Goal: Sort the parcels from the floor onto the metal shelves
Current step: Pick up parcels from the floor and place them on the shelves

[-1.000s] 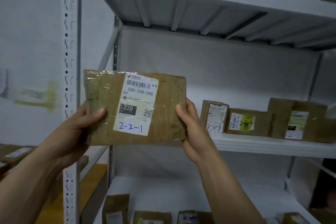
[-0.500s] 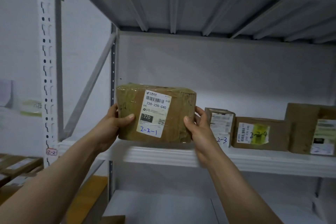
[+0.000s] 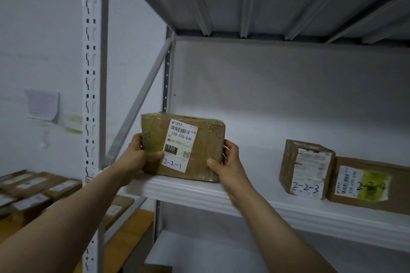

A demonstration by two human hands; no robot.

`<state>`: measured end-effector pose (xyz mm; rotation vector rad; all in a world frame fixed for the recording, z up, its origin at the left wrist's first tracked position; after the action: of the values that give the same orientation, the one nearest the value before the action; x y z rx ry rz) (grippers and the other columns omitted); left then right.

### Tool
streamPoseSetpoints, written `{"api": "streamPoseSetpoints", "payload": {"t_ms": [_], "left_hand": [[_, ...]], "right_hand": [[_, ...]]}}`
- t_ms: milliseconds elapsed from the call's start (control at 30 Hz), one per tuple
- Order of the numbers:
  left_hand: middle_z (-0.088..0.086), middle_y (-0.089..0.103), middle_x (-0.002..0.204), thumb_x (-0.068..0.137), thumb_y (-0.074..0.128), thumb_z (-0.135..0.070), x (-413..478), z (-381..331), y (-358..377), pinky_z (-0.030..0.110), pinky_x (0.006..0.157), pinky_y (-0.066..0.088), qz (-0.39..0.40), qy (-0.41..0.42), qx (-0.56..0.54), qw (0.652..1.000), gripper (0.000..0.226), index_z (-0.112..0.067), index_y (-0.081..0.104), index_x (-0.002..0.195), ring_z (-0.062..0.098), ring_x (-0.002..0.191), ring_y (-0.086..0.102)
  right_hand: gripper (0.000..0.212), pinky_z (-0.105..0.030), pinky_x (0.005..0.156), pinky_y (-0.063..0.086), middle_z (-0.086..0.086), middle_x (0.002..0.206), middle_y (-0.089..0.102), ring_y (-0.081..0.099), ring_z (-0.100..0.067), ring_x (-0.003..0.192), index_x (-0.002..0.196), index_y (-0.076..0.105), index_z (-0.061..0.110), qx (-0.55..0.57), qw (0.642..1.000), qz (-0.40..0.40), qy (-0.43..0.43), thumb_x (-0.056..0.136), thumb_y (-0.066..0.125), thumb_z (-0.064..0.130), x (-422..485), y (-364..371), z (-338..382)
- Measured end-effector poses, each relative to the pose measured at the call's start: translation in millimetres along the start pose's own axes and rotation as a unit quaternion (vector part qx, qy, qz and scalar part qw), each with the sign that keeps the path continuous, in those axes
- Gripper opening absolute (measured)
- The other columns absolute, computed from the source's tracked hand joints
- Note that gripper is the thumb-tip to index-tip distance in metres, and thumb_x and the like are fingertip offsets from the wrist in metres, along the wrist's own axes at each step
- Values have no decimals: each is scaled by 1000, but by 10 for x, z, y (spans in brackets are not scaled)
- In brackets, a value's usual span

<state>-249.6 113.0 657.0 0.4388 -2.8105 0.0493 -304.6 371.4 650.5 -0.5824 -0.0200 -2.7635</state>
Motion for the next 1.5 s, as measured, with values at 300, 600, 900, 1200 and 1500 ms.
{"api": "streamPoseSetpoints", "payload": {"t_ms": [300, 600, 900, 1200, 1500], "left_hand": [[2, 56, 130, 87, 66, -5, -2, 252, -92, 49, 98, 51, -122, 65, 127, 982, 69, -21, 32, 144, 22, 117, 57], [2, 50, 143, 86, 62, -2, -21, 220, -1, 46, 105, 46, -69, 51, 270, 959, 78, -25, 25, 151, 24, 129, 50], [4, 41, 130, 87, 62, -6, -969, 497, 97, 36, 104, 35, -198, 255, 309, 894, 56, -13, 38, 137, 20, 123, 41], [-3, 59, 100, 91, 60, -7, -2166, 1500, -319, 30, 78, 49, -76, 126, 343, 928, 22, -18, 56, 110, 13, 93, 57], [-12, 66, 86, 87, 58, -7, -3558, 3319, -1015, 11, 69, 44, 104, -272, 336, 896, 22, -29, 62, 84, 6, 80, 60]], "right_hand": [[80, -46, 101, 53, -2, 130, 56, 60, -20, 115, 151, 24, 49, -163, 986, -43, 12, 92, 67, 16, 95, 124, -143], [60, -37, 83, 57, 14, 100, 63, 67, -10, 91, 142, 37, 33, -200, 972, -126, -5, 92, 66, 16, 38, 61, -177], [24, -11, 56, 43, 19, 74, 59, 52, 2, 62, 86, 52, 37, -115, 958, -237, -110, 90, 67, 19, -687, 386, -105], [17, -16, 61, 47, 21, 73, 61, 57, 0, 67, 85, 58, 31, -175, 982, 37, 57, 90, 68, 17, -1799, 1581, -1120], [10, -28, 77, 54, 0, 90, 69, 64, -16, 81, 85, 61, 20, -233, 870, 201, 385, 95, 65, 20, -3387, 2161, -3124]]}}
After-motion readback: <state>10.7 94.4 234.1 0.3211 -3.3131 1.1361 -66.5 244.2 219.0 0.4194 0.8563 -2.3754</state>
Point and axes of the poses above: each hand's wrist, its own x-axis towards the middle knuckle, its own y-axis out of the palm, z = x × y, the point moved 3 cm from there along x, towards the middle knuckle
